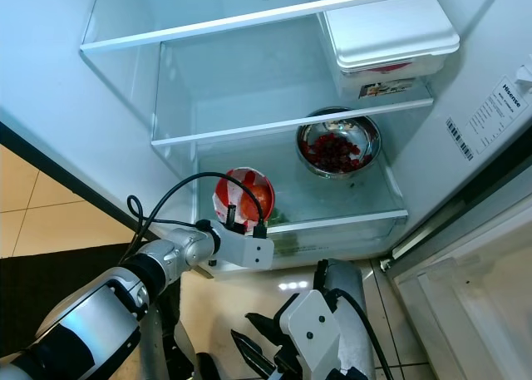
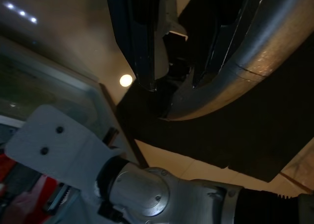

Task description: Restocking fridge

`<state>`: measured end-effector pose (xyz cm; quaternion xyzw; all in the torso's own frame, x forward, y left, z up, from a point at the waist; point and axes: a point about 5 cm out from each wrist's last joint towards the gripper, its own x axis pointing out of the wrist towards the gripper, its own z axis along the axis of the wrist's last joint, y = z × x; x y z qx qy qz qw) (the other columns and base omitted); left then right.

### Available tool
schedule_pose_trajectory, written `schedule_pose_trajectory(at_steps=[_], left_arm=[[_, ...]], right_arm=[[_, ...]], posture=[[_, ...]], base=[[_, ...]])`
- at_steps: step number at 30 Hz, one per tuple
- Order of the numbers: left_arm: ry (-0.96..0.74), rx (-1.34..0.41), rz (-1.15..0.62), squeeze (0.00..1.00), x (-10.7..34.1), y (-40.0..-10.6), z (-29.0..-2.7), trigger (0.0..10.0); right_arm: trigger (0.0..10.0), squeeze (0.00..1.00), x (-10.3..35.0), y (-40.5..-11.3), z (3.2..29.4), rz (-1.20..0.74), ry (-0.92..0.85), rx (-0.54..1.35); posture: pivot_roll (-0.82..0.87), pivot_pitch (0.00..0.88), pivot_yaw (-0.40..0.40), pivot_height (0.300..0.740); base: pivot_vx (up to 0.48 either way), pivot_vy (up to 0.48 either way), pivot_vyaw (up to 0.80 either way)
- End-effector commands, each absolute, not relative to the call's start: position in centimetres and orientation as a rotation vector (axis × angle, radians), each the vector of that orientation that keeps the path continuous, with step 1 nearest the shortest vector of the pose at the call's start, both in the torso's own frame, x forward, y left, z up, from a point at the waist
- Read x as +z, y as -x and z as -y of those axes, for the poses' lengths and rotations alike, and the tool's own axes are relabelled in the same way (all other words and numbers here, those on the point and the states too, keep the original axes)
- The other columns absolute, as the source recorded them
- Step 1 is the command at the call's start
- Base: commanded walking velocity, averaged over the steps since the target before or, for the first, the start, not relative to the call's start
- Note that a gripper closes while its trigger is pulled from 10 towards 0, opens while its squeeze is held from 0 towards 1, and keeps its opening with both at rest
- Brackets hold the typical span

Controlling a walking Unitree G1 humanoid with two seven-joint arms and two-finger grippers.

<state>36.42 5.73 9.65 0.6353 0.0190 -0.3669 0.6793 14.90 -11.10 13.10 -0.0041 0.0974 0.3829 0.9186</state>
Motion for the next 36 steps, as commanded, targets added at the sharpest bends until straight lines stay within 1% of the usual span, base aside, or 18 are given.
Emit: schedule_pose_trajectory(at_steps=[1,7,11,14,19,28,34,35,36], left_arm=[[-1.406,-0.783,-0.102,0.0,9.6,-36.8,-7.4,10.0],[-1.354,-0.772,-0.15,0.0,9.6,-36.9,-8.2,10.0],[-1.335,-0.765,-0.163,0.0,9.7,-37.0,-8.4,10.0],[-1.336,-0.763,-0.163,0.0,9.7,-37.0,-8.5,10.0],[-1.329,-0.755,-0.16,0.0,10.0,-37.2,-8.4,10.0],[-1.339,-0.764,-0.151,0.0,9.9,-37.1,-8.2,10.0],[-1.345,-0.743,-0.143,0.0,10.1,-37.3,-8.4,10.0],[-1.343,-0.739,-0.143,0.06,10.1,-37.3,-8.4,10.0],[-1.346,-0.729,-0.138,0.62,10.3,-37.4,-8.5,10.0]], right_arm=[[10.0,0.0,13.1,-14.7,11.3,-0.2,0.006,0.771],[10.0,0.0,13.1,-14.8,11.5,-0.196,0.02,0.753],[10.0,0.0,12.6,-15.2,12.1,-0.206,0.1,0.693],[10.0,0.0,12.6,-15.3,12.2,-0.205,0.103,0.682],[10.0,0.0,11.2,-15.9,14.1,-0.28,0.248,0.593],[10.0,0.0,10.6,-15.9,14.5,-0.31,0.281,0.569],[10.0,0.0,10.7,-16.0,14.3,-0.298,0.275,0.569],[10.0,0.0,10.8,-16.0,14.3,-0.296,0.274,0.57],[10.0,0.0,10.8,-16.0,14.3,-0.294,0.273,0.569]], posture=[[-0.22,0.43,0.17,0.304],[-0.22,0.435,0.17,0.304],[-0.22,0.44,0.17,0.304],[-0.22,0.441,0.169,0.304],[-0.22,0.443,0.164,0.304],[-0.22,0.439,0.161,0.304],[-0.23,0.439,0.159,0.304],[-0.23,0.439,0.159,0.304],[-0.23,0.438,0.159,0.304]], base=[[0.0,0.0,0.0],[0.0,0.0,0.0],[0.0,0.0,0.0],[0.0,0.0,0.0],[0.0,0.0,0.0],[0.0,0.0,0.0],[0.0,0.0,0.0],[0.0,0.0,0.0],[0.0,0.0,0.0]])
